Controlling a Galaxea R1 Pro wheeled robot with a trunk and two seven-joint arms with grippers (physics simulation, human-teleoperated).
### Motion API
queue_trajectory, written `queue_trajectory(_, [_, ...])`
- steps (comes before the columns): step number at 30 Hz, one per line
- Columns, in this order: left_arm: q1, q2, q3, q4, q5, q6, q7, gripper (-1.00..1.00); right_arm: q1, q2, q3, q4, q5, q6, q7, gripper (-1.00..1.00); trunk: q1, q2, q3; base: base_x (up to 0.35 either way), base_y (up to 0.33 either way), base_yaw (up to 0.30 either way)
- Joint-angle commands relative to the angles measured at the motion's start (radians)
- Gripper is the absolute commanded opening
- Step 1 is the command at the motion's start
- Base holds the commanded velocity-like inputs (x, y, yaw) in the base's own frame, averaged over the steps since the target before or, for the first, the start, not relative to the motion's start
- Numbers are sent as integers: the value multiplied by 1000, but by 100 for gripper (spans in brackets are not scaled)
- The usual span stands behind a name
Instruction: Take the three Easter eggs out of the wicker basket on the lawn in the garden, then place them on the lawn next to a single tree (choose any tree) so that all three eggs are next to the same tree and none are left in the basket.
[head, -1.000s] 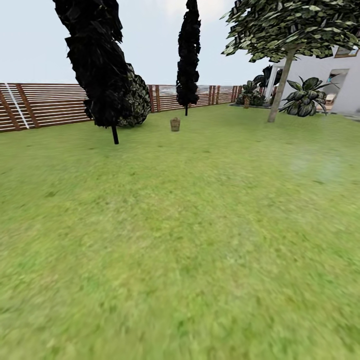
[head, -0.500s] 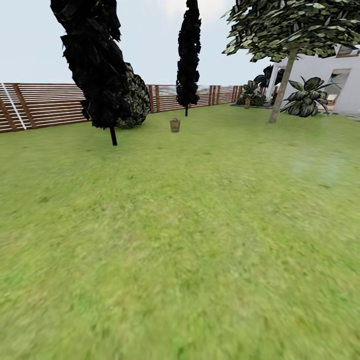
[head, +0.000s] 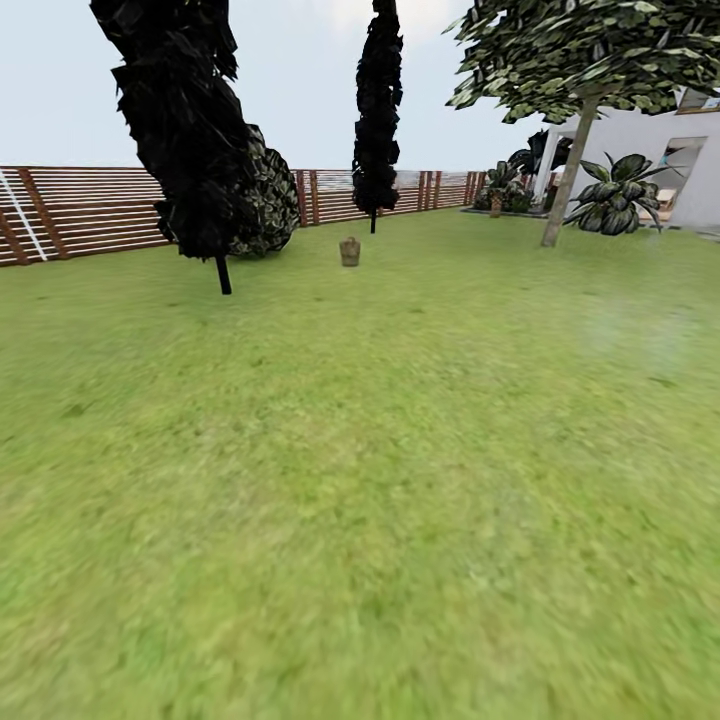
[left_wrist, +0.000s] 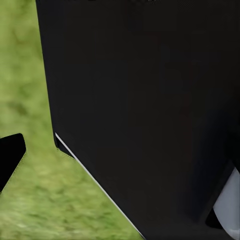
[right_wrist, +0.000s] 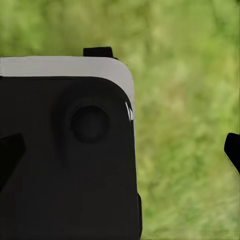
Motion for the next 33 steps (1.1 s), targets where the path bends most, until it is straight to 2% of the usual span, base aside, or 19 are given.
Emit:
queue_trajectory(1, [0, 0, 0, -2, 3, -1, 0, 100, 0, 0, -5, 1, 0, -4, -1, 100, 1, 0, -1, 340, 0, 0])
queue_trajectory(14, [1, 0, 0, -2, 3, -1, 0, 100, 0, 6, -6, 3, -2, -4, -1, 100, 1, 0, -1, 340, 0, 0])
queue_trajectory(25, [1, 0, 0, -2, 3, -1, 0, 100, 0, 0, -6, 2, -1, -4, -1, 100, 1, 0, -1, 339, 0, 0])
queue_trajectory(33, [1, -1, 0, -2, 3, -1, 0, 100, 0, 7, -6, 1, 0, -4, -1, 100, 1, 0, -1, 335, 0, 0])
